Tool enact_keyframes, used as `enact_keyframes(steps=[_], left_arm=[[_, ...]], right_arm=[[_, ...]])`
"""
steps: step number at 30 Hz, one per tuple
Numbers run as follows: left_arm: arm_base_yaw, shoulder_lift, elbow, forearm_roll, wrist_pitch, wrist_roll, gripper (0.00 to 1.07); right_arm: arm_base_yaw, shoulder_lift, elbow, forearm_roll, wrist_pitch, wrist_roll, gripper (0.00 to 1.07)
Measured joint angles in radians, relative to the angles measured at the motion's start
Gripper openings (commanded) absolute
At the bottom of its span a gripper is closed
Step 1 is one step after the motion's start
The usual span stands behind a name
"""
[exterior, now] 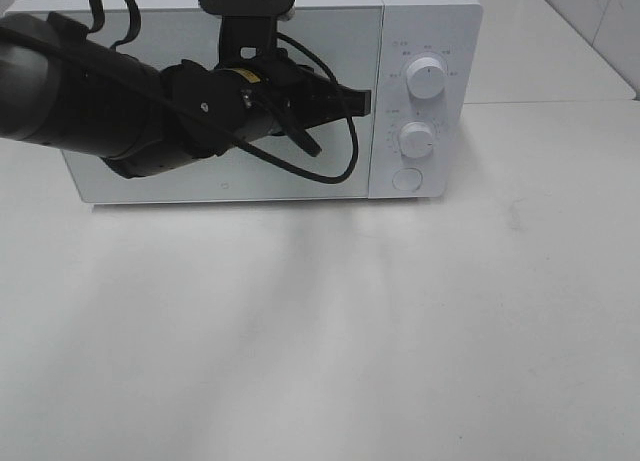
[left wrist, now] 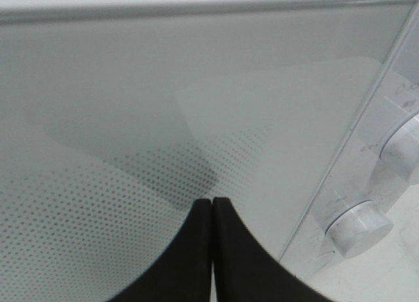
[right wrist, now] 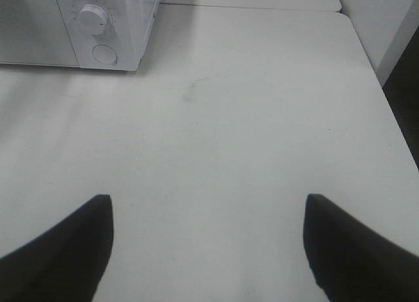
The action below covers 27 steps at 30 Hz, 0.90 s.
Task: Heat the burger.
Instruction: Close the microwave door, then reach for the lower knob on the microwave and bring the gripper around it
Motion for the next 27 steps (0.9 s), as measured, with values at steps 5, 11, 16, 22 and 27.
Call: enact_keyframes(steps=[5, 11, 16, 22, 27], left_arm=[[0.002, -0.052, -0.012, -0.003, 0.159, 0.007, 0.0], [-0.001, -0.089, -0.012, 0.03, 0.387, 0.026, 0.17], [-0.002, -0.126, -0.012, 0.104, 0.636, 0.029, 0.88], [-0.002, -0.173, -0.012, 0.149, 0.875, 0.029, 1.02], [-0.002, -0.228, -0.012, 0.196, 1.048, 0.029, 1.02]], right_arm=[[0.0, 0.0, 0.0, 0.0, 0.0, 0.0, 0.76], [0.0, 0.0, 0.0, 0.0, 0.0, 0.0, 0.76], [0.0, 0.0, 0.0, 0.0, 0.0, 0.0, 0.76], [0.0, 0.0, 0.0, 0.0, 0.0, 0.0, 0.76], [0.0, 0.0, 0.0, 0.0, 0.0, 0.0, 0.76]])
